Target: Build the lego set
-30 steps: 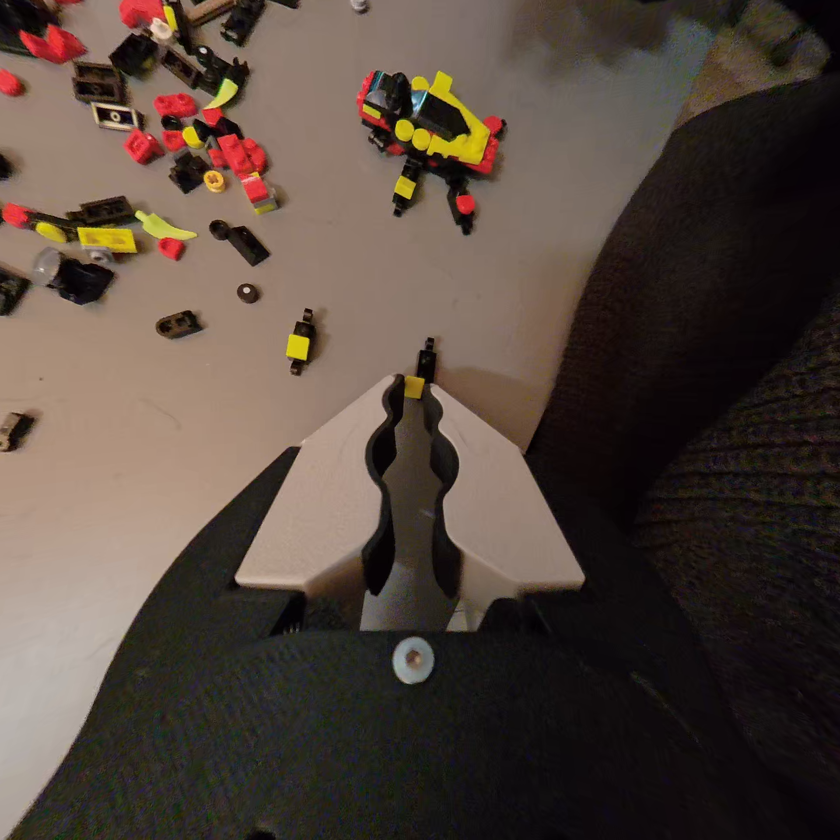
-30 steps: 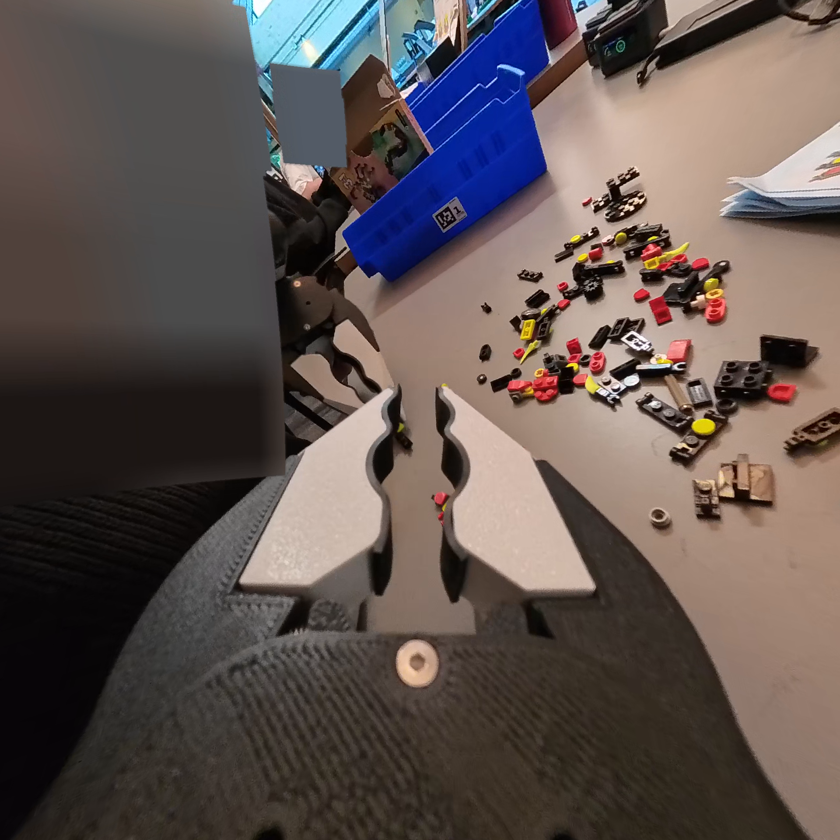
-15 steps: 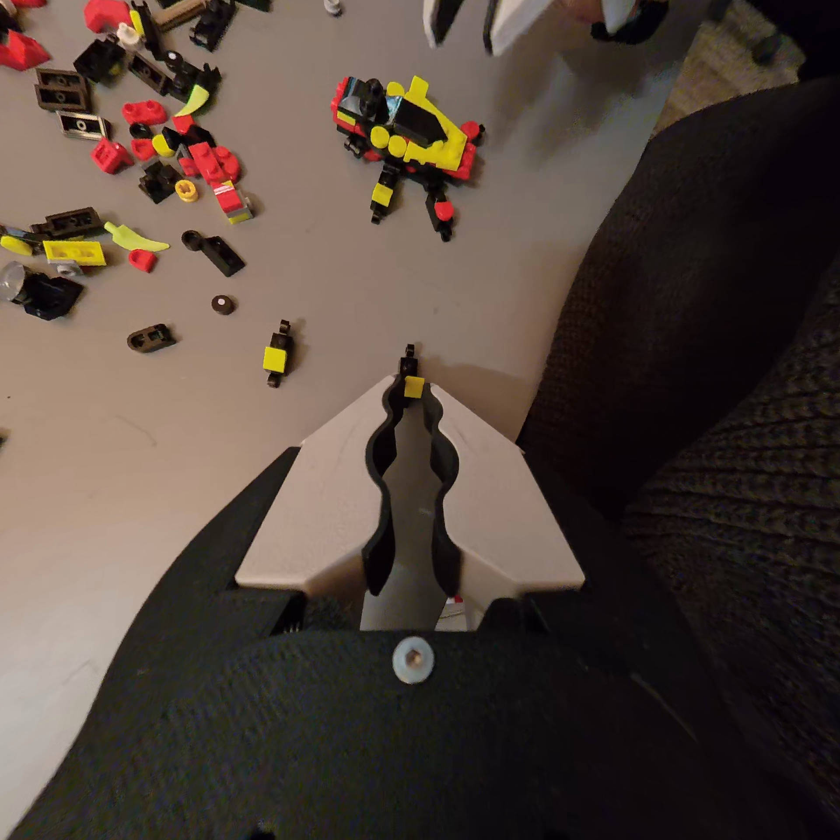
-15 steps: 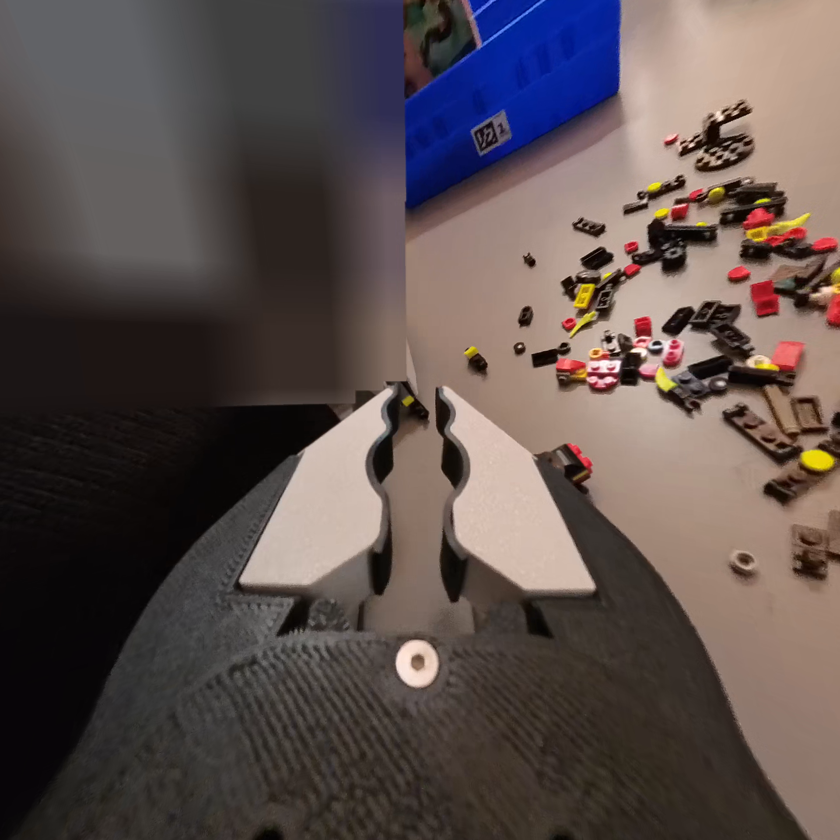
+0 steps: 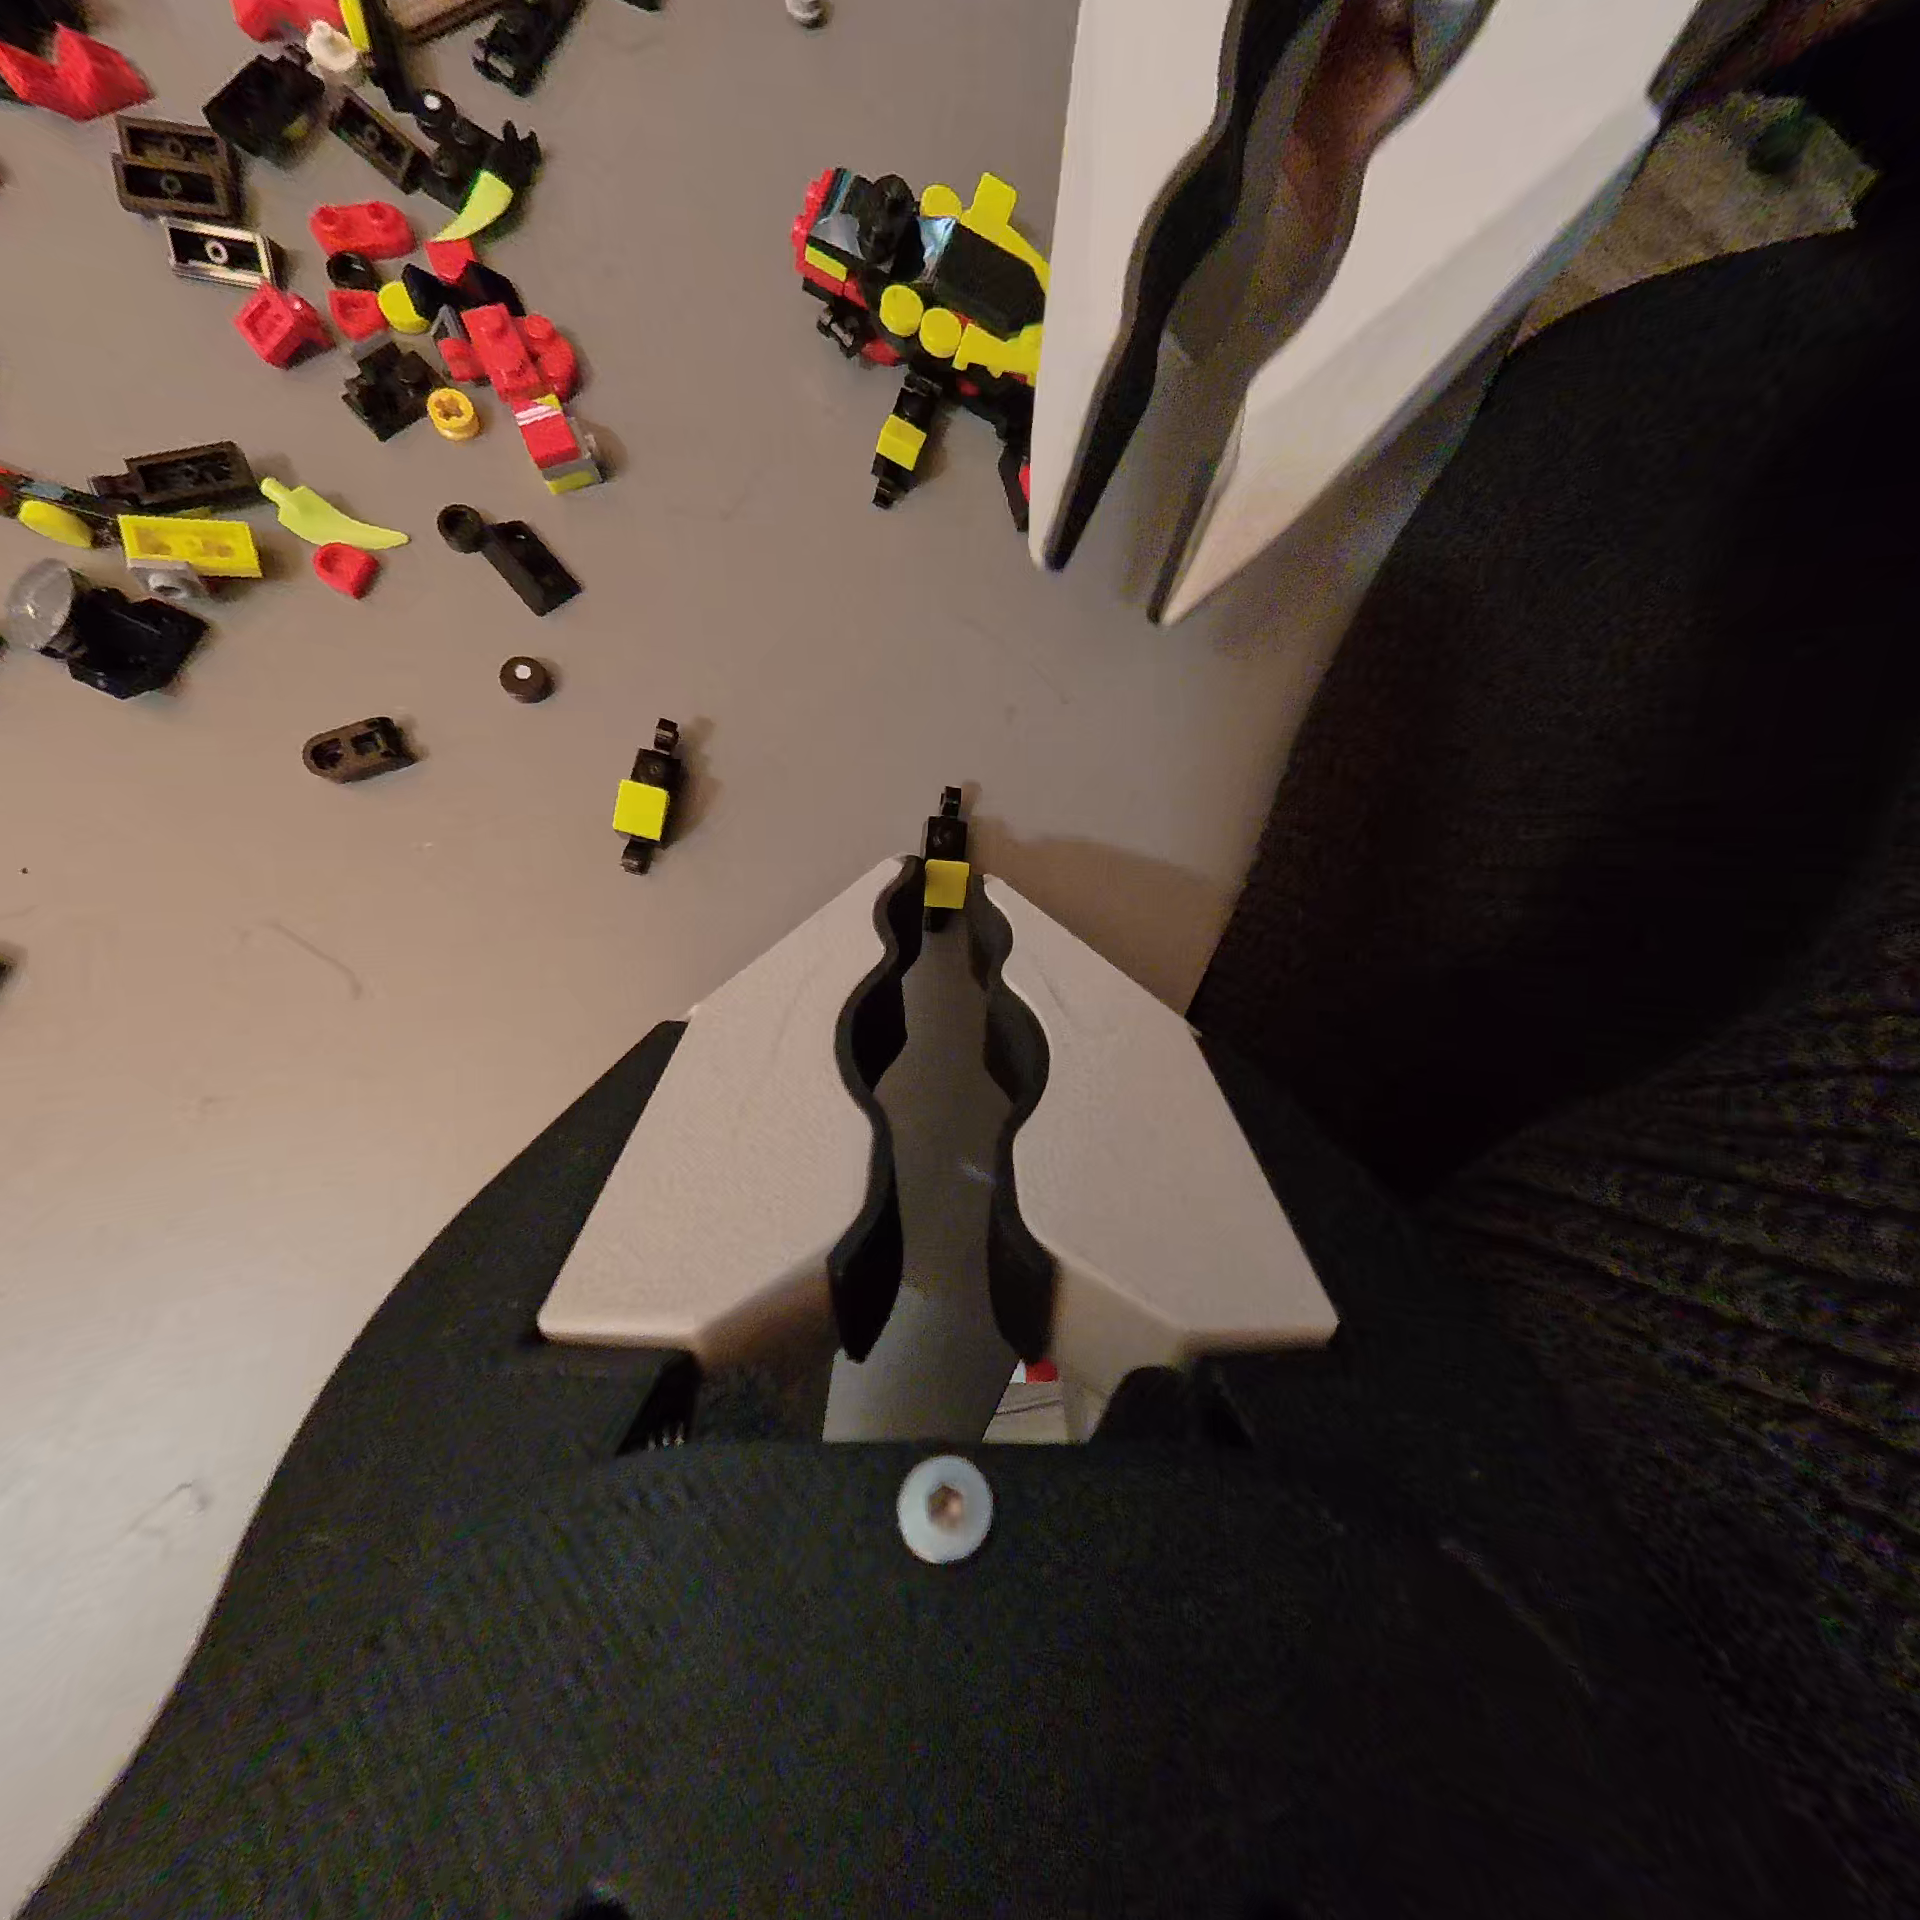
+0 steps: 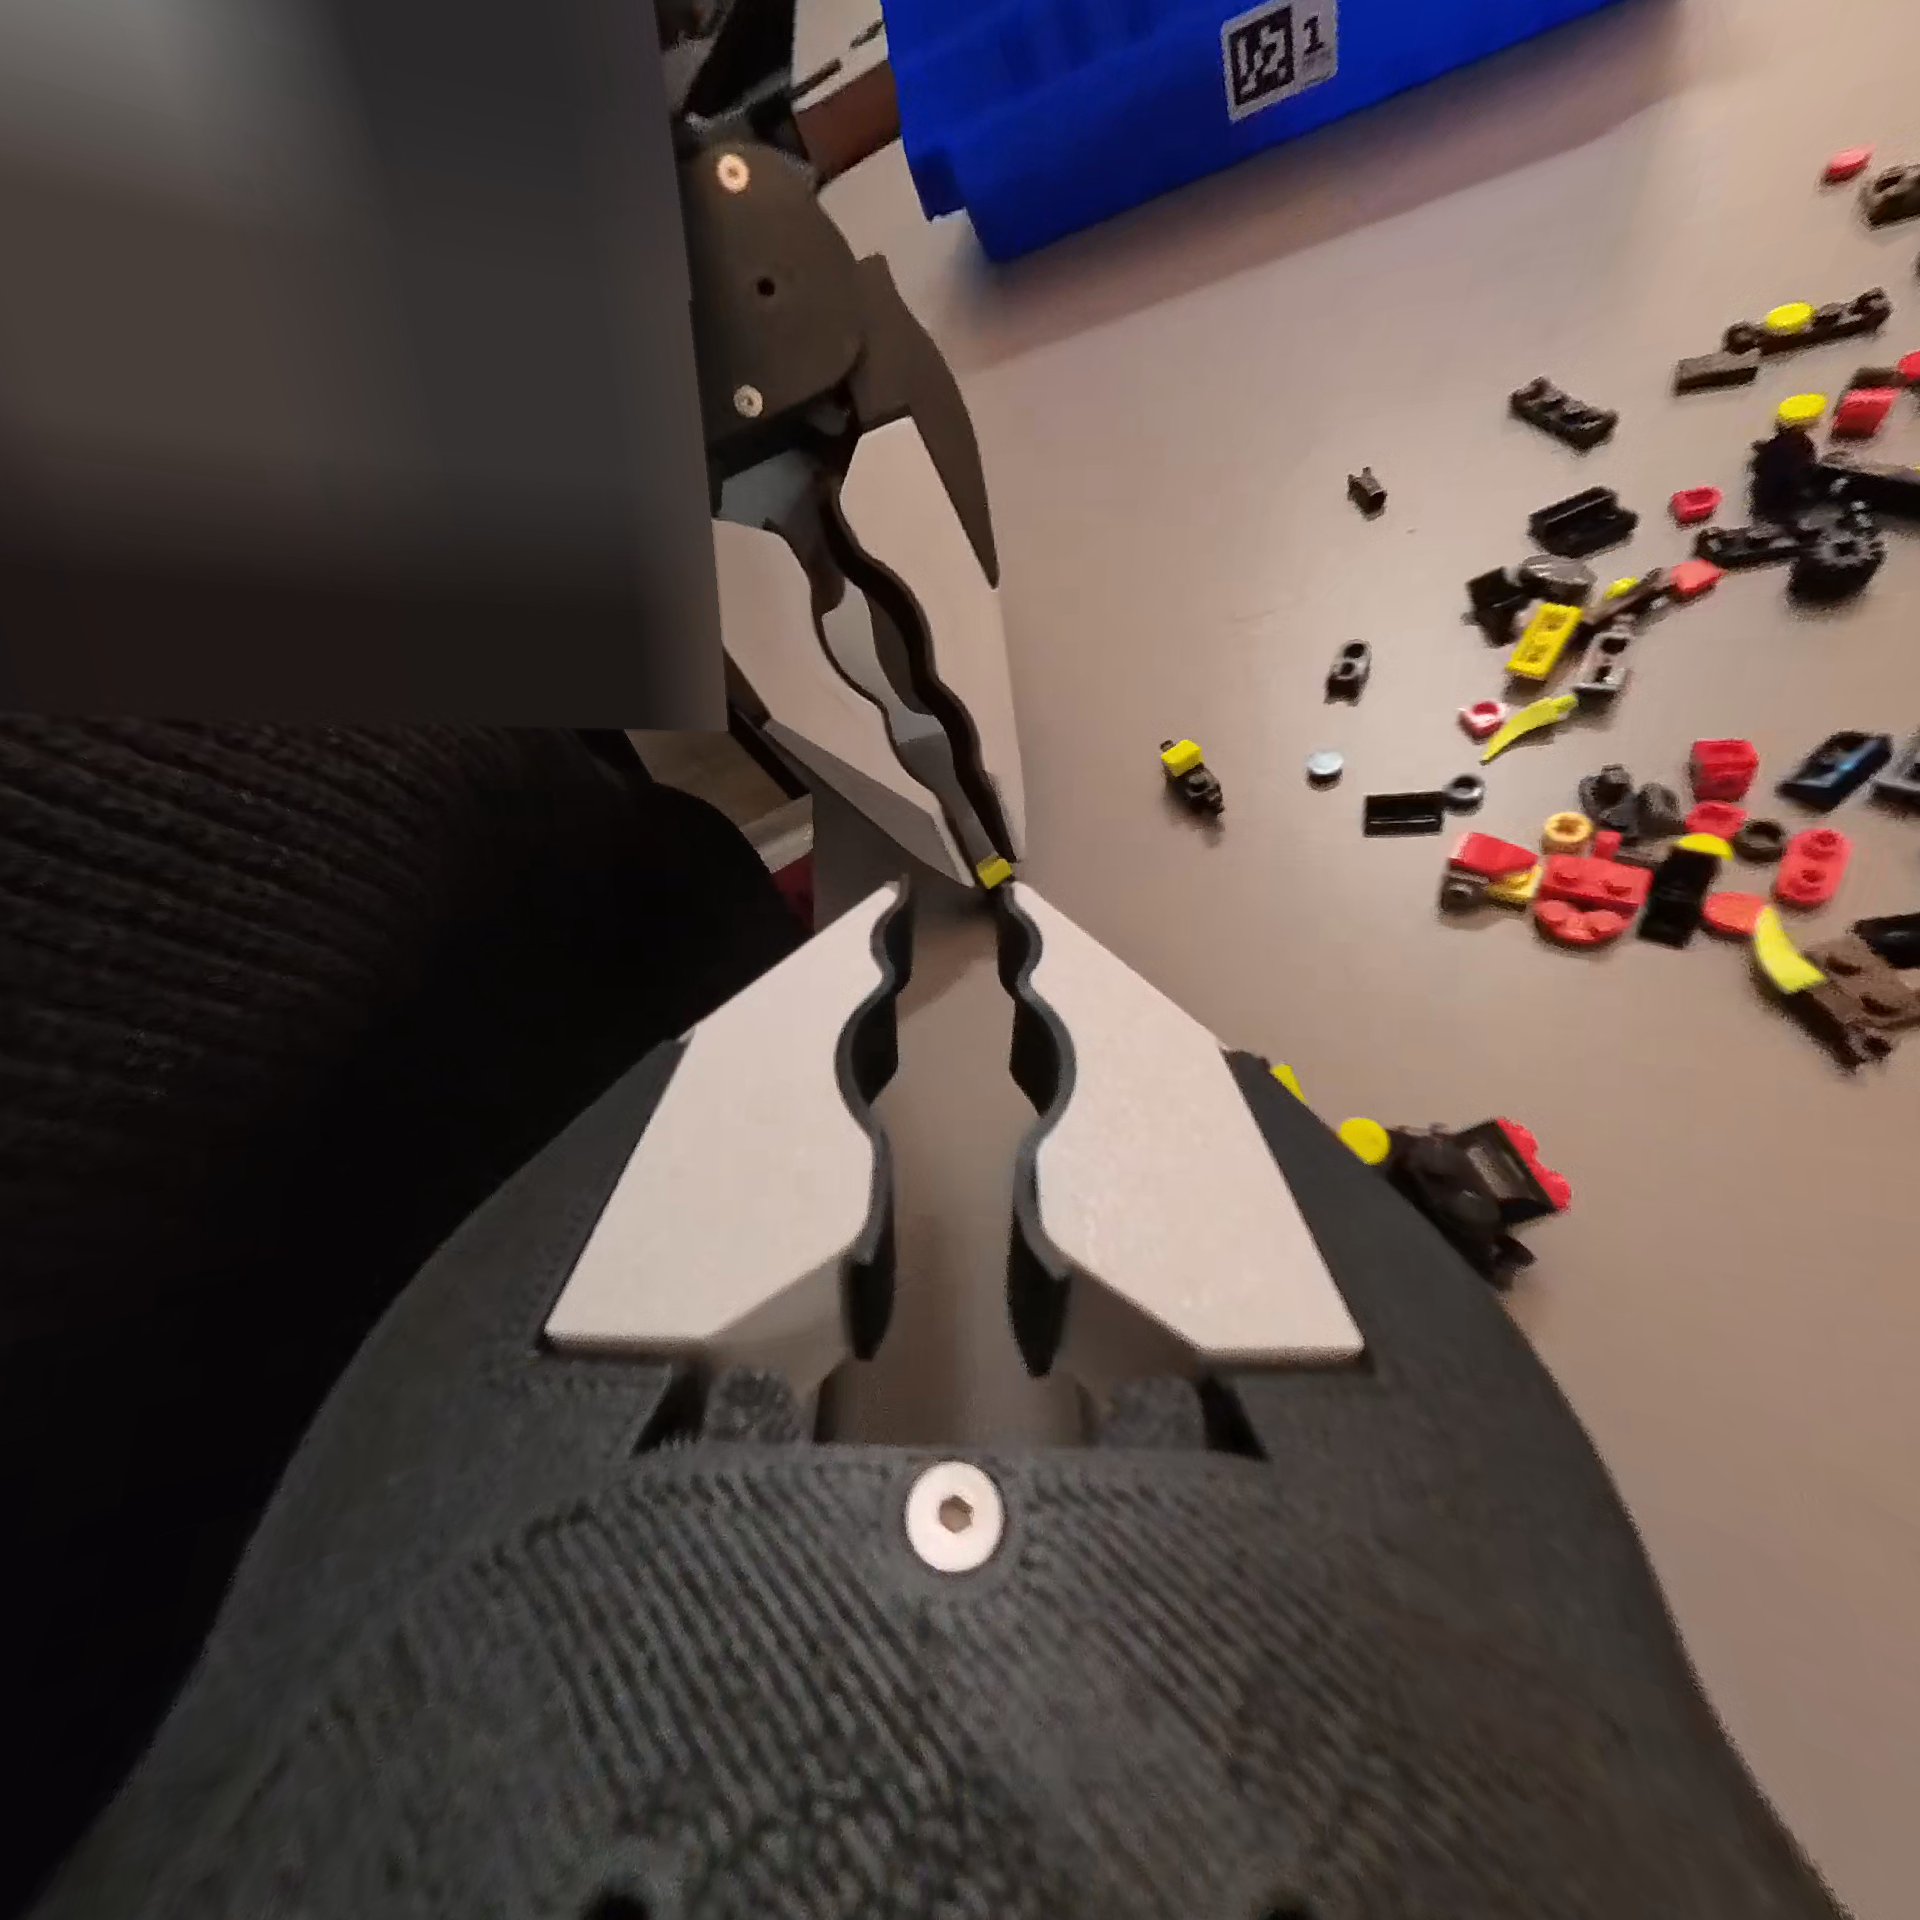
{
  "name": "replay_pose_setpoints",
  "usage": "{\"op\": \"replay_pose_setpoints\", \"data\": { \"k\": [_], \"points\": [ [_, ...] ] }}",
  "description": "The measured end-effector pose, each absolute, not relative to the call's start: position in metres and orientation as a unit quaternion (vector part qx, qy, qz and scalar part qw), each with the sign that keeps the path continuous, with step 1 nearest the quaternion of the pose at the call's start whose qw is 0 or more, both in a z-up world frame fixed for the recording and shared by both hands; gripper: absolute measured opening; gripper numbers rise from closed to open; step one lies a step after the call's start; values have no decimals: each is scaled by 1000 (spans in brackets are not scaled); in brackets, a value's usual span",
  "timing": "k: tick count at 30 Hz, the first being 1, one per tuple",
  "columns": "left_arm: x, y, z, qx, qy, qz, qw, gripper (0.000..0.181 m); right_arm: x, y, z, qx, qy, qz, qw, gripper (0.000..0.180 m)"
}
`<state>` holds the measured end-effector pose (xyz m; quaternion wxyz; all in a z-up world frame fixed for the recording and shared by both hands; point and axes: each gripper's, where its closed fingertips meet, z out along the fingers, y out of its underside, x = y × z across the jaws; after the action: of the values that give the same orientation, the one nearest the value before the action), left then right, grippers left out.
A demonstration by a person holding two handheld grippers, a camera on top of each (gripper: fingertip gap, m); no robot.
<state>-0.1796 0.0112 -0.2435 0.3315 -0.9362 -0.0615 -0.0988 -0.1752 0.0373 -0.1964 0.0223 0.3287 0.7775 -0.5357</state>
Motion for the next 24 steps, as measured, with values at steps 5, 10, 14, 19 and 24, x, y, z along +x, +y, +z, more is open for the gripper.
{"op": "replay_pose_setpoints", "data": {
  "k": [5, 10, 14, 19, 24],
  "points": [
    [-179, 12, -244, -935, -65, -105, 334, 7, -174, 22, -206, 324, 795, -512, 13, 16],
    [-179, 12, -244, -935, -64, -104, 333, 7, -178, 18, -221, 346, 808, -478, 12, 4],
    [-179, 12, -244, -935, -64, -104, 332, 7, -181, 13, -224, 351, 810, -471, 8, 7],
    [-179, 11, -244, -936, -64, -102, 332, 7, -186, 8, -231, 364, 813, -456, 3, 9],
    [-179, 11, -244, -935, -66, -103, 333, 6, -188, 6, -234, 370, 812, -451, 0, 8]
  ]
}}
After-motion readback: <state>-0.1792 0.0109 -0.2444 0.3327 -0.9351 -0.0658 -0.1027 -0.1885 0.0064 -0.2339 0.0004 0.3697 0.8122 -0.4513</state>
